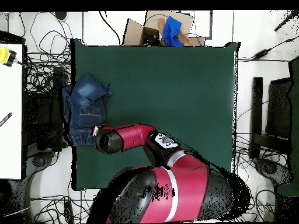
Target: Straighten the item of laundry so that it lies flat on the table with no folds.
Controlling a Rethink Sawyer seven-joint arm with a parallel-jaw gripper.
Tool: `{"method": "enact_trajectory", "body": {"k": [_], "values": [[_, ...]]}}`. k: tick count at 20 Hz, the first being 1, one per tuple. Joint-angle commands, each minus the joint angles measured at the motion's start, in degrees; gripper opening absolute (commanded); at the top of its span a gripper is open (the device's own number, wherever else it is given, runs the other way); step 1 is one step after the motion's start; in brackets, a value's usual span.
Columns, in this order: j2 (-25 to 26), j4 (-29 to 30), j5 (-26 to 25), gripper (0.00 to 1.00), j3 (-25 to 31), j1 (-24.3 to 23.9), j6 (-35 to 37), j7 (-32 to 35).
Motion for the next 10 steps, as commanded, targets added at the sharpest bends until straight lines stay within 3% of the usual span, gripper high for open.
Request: {"method": "enact_trajectory", "body": {"k": [1,6,10], "values": [[4.70,-3.80,0.29,0.00,2.72,-5.05,1.51,1.09],[-5.57,2.10,0.07,0.00,5.46,-12.26,12.07,-4.65],[-6.07,1.52,-0.94,0.00,8.98,-18.48,19.04,-10.48]]}}
